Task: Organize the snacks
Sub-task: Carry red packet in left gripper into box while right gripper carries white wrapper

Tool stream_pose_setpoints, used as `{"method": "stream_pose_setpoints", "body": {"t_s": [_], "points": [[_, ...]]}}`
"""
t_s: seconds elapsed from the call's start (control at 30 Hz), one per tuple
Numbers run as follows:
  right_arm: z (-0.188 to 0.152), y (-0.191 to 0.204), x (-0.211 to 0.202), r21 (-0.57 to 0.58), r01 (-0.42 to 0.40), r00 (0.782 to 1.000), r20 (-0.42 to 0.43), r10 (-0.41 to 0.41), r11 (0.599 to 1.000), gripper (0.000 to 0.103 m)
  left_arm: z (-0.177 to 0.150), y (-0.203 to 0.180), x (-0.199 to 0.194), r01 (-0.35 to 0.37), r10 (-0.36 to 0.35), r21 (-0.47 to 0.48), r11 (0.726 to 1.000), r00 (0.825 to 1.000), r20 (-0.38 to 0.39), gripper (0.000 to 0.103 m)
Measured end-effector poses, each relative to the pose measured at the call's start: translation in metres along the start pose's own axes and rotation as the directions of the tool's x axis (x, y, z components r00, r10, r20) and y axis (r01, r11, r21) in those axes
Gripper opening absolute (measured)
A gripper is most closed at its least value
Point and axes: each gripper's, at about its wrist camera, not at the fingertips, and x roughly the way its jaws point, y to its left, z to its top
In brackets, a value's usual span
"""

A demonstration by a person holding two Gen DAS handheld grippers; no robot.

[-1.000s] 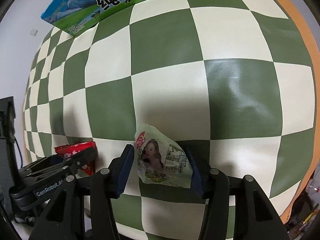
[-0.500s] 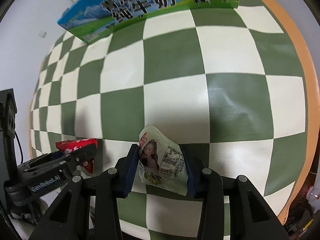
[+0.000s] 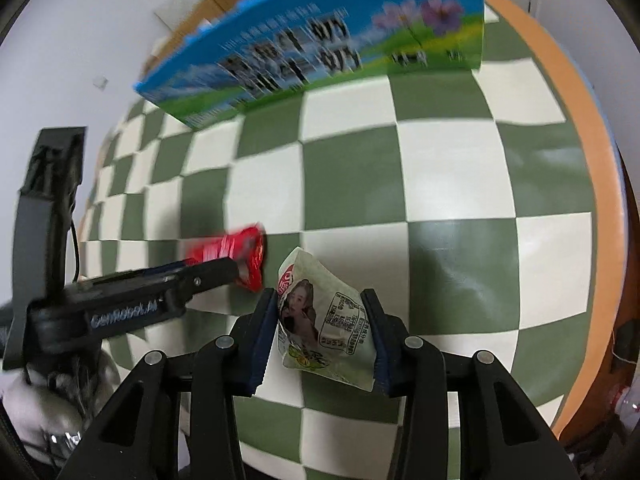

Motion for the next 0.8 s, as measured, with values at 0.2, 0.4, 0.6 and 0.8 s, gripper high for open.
{"method": "stream_pose_setpoints", "body": {"t_s": [0.2,0.4,0.6,0.8], "points": [[0.006,-0.015,0.022,0.045,0.009,1.000,-0.029,-0.008,0.999,0.044,0.019,-0.002,0.004,0.008,-0.008,-0.028,1.000,1.000,0.023,0.060],[0.006,-0.018,0.029,0.058,0.018,0.999,-0.039,-0.015,0.998,0.044,0.012,-0.016,0.002,-0.083,0.081,0.022,0.996,0.995,0.061,0.049],[0.006,-0.021,0.023,0.075,0.009,1.000,-0.029,-0.007,0.997,0.044,-0.011,-0.016,-0.011,-0.073,0.073,0.002,0.997,0.993,0.095,0.047],[0.016,-0.017,-0.011,0.062,-0.028,0.999,0.031,0.027,0.998,0.044,-0.022,-0.028,-0.068,0.001,-0.004,0.021,1.000,0.984,0.180,0.047]]}}
